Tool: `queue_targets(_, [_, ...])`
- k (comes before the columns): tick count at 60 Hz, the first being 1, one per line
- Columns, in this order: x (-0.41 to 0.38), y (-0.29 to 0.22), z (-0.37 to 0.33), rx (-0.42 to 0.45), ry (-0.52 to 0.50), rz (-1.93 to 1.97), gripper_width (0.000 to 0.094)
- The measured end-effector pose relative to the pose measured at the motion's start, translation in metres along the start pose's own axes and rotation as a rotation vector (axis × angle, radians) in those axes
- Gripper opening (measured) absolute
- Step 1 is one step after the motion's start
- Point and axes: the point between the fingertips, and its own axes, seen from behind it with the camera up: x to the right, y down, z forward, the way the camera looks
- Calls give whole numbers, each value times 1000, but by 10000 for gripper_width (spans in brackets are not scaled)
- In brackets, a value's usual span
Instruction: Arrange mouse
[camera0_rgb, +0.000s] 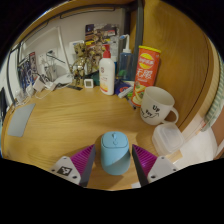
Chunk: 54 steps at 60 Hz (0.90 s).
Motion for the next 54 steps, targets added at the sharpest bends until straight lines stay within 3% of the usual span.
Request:
queue_targets(1, [-1,0,1,1,-3,1,704])
queue_targets(3, [-1,-2,4,3,-13,5,684])
queue_targets(6, [-3,-2,5,5,-20,19,507])
queue_targets(12, [-4,-1,5,-7,-14,12,444])
queue_targets(13, [-4,0,5,-10,-14,14,484])
queue_targets(14, [-4,0,4,-14,-16,18,390])
queue_targets(16, [-5,0,5,-18,-12,27,318])
queue_targets(21, [-2,-1,4,-26,20,17,266])
queue_targets(30, [-4,-18,-9,-30,100,30,266])
queue_targets(39, [-35,-112,-61,118,149,33,266])
queue_targets(54, [-203,-249,-136,337,12,-11,268])
